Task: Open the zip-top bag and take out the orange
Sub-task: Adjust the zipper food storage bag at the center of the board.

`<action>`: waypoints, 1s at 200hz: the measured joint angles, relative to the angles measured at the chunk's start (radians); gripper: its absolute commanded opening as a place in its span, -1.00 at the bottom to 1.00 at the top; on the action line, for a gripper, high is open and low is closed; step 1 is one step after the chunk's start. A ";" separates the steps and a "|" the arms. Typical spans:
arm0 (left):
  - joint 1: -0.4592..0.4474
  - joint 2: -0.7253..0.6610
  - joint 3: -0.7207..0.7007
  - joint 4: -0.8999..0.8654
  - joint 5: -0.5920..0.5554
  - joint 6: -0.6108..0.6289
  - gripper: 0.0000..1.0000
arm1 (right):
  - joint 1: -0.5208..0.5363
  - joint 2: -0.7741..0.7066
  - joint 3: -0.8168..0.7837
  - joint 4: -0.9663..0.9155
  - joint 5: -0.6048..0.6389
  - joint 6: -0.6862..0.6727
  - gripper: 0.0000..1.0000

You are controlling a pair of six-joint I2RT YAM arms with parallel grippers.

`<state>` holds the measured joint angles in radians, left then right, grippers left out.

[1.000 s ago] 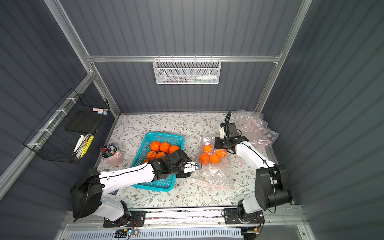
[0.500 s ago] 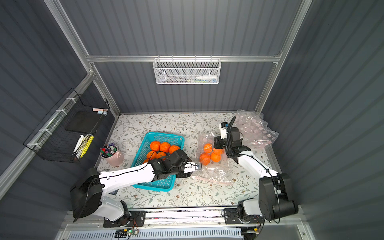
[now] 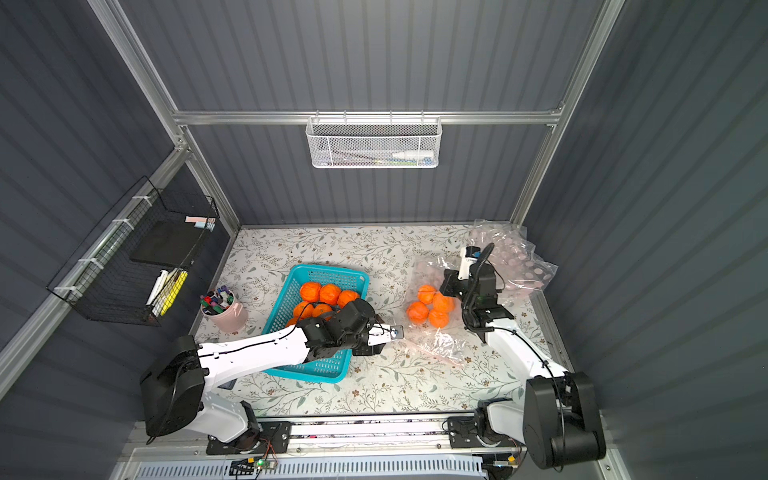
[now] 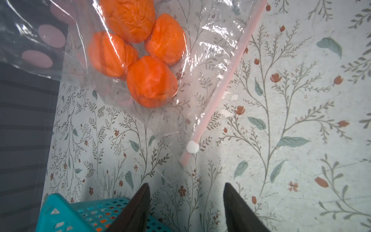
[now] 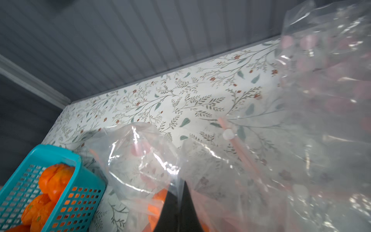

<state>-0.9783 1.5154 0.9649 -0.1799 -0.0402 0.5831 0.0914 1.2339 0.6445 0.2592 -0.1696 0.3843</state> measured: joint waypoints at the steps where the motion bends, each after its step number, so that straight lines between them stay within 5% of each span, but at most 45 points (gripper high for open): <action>1: 0.000 0.000 0.000 0.000 0.000 0.000 0.20 | -0.002 0.001 0.000 0.000 0.000 0.002 -1.00; 157: 0.000 0.010 0.000 0.000 0.003 0.000 0.20 | -0.101 -0.027 0.037 -0.047 -0.288 0.204 -0.95; 169: 0.000 0.010 0.000 0.000 0.003 0.000 0.20 | -0.118 -0.017 0.040 -0.058 -0.293 0.218 -0.81; 183: 0.000 0.010 0.000 0.000 0.003 0.000 0.20 | -0.132 0.003 0.064 -0.094 -0.278 0.219 -0.22; 200: 0.000 0.010 0.000 0.000 0.004 -0.001 0.20 | -0.144 0.033 0.122 -0.172 -0.241 0.186 0.14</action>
<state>-0.9783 1.5249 0.9649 -0.1802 -0.0364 0.5823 -0.0528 1.2671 0.7666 0.0868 -0.4110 0.5701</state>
